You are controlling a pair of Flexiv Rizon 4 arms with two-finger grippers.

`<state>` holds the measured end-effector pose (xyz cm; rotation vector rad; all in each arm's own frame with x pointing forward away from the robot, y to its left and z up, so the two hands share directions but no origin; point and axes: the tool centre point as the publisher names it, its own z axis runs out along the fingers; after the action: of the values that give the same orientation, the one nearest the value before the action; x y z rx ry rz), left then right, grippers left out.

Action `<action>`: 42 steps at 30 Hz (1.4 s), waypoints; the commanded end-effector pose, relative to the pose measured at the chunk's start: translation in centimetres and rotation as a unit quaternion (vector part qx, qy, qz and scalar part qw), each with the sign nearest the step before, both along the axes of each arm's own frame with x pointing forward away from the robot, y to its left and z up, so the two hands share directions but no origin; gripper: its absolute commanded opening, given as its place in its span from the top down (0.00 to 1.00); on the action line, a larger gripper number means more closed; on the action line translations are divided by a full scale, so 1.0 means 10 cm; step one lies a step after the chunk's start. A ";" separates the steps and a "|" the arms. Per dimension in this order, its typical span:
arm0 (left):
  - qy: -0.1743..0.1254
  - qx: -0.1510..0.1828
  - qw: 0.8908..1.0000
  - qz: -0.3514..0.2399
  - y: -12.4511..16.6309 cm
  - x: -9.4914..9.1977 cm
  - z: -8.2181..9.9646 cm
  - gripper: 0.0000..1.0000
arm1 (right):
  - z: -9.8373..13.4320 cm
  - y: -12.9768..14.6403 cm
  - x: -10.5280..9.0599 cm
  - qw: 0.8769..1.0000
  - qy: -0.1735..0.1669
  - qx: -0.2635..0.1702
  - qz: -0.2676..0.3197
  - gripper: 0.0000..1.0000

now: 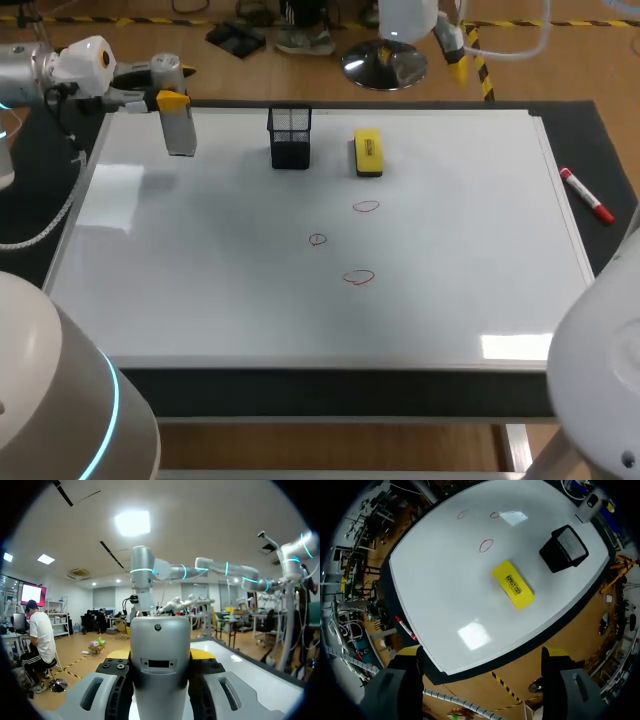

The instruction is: Pick up the inspection probe, press it on each red-marked spot on the whiteboard one by one, put down the probe, pick up the eraser, and wipe off all the red marks.

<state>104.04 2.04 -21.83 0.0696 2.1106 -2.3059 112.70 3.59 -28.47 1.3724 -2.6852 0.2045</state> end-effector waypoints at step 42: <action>0.000 0.000 1.000 -0.001 0.00 0.00 0.01 1.00 | -0.68 0.49 -0.50 0.955 0.017 0.166 0.244 0.00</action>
<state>104.05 2.05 -21.83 0.0698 2.1106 -2.3061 108.40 8.64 -34.29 1.9827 -2.3886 -0.1396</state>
